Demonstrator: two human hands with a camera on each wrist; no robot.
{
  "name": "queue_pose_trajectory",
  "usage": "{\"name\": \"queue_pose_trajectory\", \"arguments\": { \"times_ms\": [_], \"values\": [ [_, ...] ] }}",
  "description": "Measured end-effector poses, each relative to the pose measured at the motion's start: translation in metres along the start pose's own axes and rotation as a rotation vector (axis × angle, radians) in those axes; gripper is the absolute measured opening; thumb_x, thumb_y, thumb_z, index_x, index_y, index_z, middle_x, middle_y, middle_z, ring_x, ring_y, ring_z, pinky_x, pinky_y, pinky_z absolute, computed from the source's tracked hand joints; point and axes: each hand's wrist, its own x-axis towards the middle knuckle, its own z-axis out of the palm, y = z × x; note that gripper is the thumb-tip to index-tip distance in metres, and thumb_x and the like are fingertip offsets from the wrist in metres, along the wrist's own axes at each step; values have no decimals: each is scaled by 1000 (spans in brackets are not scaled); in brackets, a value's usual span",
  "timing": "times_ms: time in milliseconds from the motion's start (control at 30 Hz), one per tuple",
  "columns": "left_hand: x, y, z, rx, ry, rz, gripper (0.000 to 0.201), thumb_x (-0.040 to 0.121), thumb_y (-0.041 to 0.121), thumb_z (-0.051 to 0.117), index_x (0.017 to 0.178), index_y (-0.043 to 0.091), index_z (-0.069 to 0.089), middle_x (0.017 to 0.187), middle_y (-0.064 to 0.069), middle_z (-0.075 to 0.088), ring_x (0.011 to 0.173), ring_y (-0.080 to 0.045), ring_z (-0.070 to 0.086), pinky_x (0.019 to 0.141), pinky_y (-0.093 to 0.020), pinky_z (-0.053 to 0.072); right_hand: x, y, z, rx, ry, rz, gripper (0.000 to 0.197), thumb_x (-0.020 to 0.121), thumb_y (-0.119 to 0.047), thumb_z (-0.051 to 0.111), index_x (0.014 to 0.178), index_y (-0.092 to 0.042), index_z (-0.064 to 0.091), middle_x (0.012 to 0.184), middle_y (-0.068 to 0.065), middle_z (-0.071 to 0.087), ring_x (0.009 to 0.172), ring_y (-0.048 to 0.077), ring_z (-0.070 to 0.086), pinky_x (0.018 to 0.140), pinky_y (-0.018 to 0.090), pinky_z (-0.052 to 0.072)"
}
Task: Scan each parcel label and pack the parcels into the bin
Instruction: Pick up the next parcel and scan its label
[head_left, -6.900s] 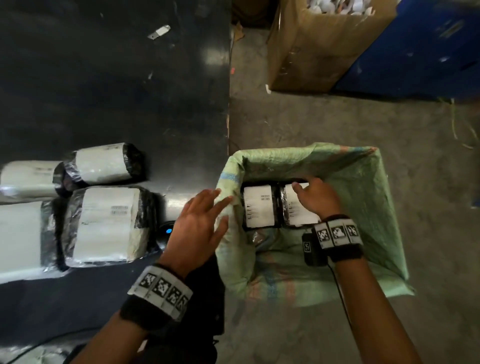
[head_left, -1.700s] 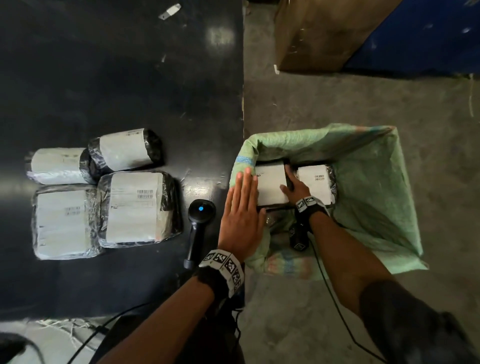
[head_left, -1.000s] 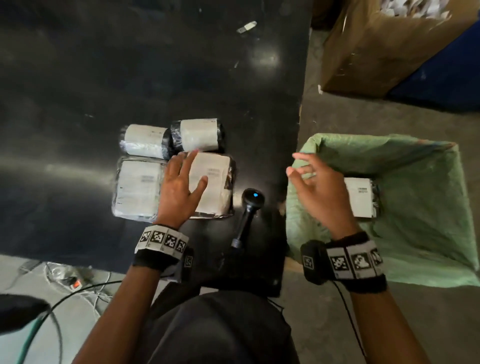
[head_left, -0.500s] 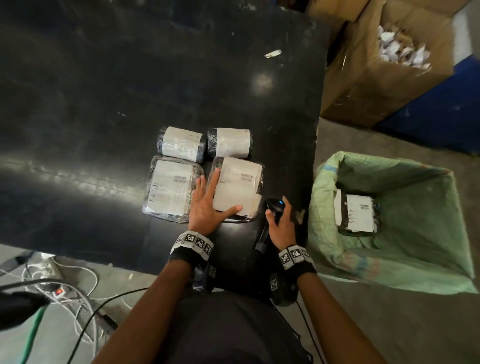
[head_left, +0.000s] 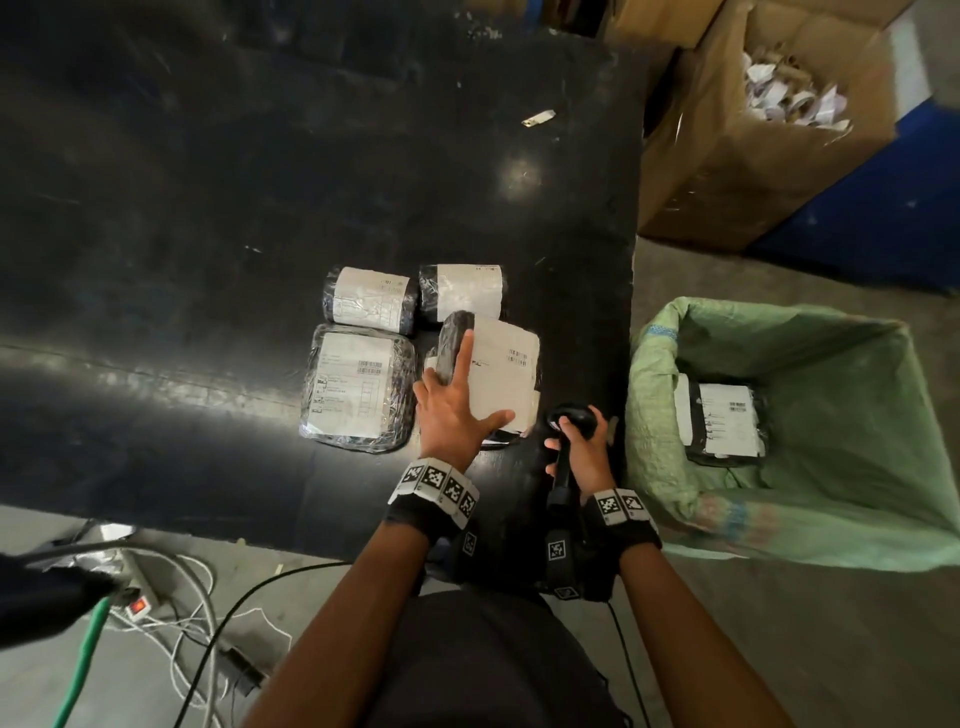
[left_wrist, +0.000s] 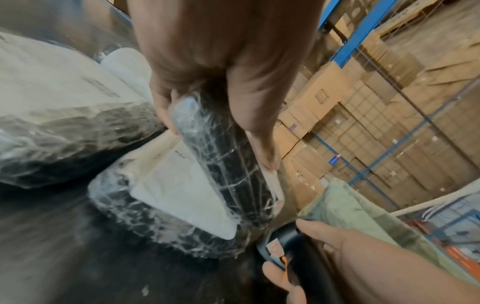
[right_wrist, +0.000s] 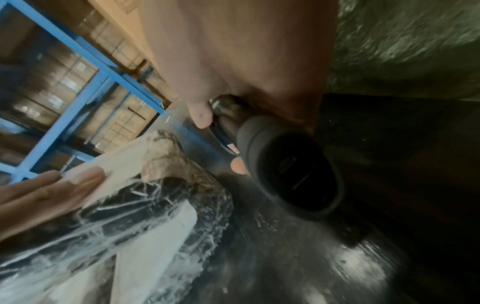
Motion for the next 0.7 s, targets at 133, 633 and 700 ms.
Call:
{"name": "queue_pose_trajectory", "arguments": {
  "times_ms": [133, 633, 700],
  "values": [
    [4, 9, 1, -77, 50, -73, 120, 67, 54, 87, 157, 46, 7, 121, -23, 50, 112, -38, 50, 100, -48, 43, 4, -6, -11, 27, 8, 0, 50, 99, -23, 51, 144, -24, 30, 109, 11, 64, 64, 16, 64, 36, 21, 42],
    [-10, 2, 1, -414, 269, 159, 69, 100, 34, 57, 157, 42, 21, 134, -14, 50, 105, -13, 45, 94, -13, 33, -120, -112, -40, -4, -181, -511, 52, 94, -59, 30, 142, -39, 35, 89, 20, 71, 46, 29, 55, 43, 29, 47],
    [-13, 10, -4, -416, 305, 216, 68, 100, 33, 57, 157, 42, 22, 137, -13, 48, 106, -12, 46, 98, -7, 31, -134, -122, -38, 14, -191, -567, 49, 97, -57, 29, 140, -37, 36, 86, 23, 68, 46, 29, 53, 43, 28, 45]
  ]
}}
